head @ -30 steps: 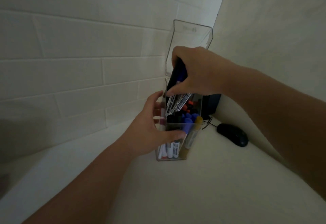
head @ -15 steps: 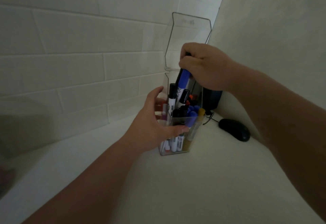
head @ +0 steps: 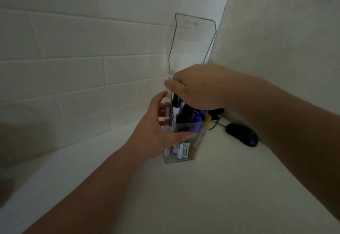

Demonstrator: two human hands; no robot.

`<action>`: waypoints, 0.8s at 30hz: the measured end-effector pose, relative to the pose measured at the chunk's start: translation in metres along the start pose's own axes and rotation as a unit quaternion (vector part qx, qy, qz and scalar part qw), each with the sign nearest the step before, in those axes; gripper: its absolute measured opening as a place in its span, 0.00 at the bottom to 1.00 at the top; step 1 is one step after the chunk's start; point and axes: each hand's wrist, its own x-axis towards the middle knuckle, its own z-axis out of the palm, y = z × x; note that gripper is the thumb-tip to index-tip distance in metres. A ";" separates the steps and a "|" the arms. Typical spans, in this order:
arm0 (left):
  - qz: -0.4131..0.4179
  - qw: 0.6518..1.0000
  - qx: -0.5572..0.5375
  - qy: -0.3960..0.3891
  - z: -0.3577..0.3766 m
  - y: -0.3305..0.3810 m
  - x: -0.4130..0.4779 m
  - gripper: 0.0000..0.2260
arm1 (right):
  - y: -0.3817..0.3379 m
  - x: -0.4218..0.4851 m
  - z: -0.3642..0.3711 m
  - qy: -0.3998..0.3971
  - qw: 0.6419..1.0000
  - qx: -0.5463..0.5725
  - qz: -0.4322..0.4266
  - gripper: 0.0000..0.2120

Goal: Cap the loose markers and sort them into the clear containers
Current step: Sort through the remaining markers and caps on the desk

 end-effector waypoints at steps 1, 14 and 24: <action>-0.001 1.000 0.001 0.002 0.000 0.001 0.000 0.51 | -0.001 0.001 0.005 -0.007 1.000 -0.019 0.003 0.24; 0.020 1.000 -0.004 -0.011 0.000 -0.006 0.001 0.51 | -0.009 -0.035 0.044 0.156 0.980 0.125 0.004 0.29; 0.049 0.998 0.028 0.007 0.000 -0.013 0.002 0.43 | -0.013 -0.041 0.081 0.168 0.981 0.098 -0.003 0.25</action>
